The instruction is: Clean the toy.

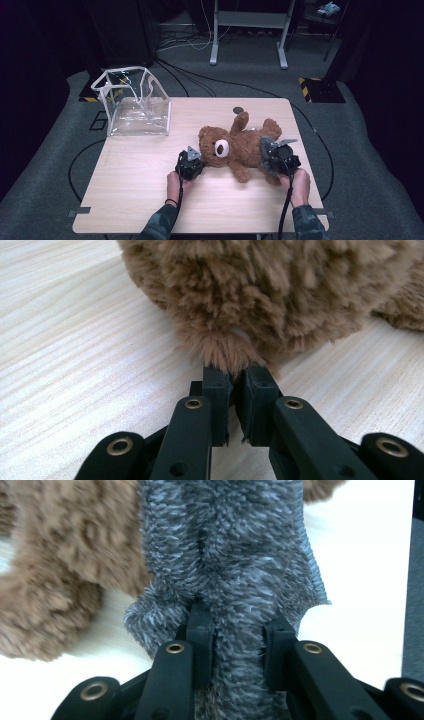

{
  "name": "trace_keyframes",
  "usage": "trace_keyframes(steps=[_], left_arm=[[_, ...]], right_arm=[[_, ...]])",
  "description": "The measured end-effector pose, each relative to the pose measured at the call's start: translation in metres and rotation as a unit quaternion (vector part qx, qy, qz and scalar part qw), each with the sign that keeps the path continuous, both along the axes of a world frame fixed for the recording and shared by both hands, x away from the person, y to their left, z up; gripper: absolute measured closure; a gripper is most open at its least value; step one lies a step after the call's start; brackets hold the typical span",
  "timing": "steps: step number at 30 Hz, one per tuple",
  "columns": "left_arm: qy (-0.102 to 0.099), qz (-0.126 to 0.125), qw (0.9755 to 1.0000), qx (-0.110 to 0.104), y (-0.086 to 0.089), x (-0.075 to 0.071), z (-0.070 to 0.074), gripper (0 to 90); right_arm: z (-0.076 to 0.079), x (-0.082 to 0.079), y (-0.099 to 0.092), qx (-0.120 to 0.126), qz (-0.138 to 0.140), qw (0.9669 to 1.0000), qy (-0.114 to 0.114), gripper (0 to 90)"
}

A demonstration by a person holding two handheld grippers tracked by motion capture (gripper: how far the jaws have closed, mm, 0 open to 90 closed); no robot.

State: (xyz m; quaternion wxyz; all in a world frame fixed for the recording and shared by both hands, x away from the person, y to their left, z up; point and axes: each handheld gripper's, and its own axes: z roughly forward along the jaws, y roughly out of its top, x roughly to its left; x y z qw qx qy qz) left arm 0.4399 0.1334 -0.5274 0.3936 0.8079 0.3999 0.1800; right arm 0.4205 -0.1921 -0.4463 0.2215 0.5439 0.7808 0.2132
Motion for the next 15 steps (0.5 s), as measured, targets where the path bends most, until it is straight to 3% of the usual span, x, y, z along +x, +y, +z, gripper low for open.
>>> trace_keyframes(steps=[8,10,12,15], left_arm=[[-0.001,0.0,1.0,0.0,0.0,0.0,0.0,82.8],[-0.001,0.0,1.0,0.0,0.0,0.0,0.0,82.8],[-0.001,0.0,1.0,0.0,0.0,0.0,0.0,82.8],[-0.001,0.0,1.0,-0.001,0.0,0.0,0.0,82.8]], right_arm=[[0.0,-0.018,-0.02,-0.002,-0.014,0.9999,0.007,71.8],[0.01,-0.021,-0.016,0.001,-0.012,0.9999,-0.009,71.7],[0.02,-0.021,-0.003,0.012,0.01,0.9995,-0.029,70.9],[0.021,-0.014,0.013,0.016,0.033,0.9988,-0.031,70.3]])
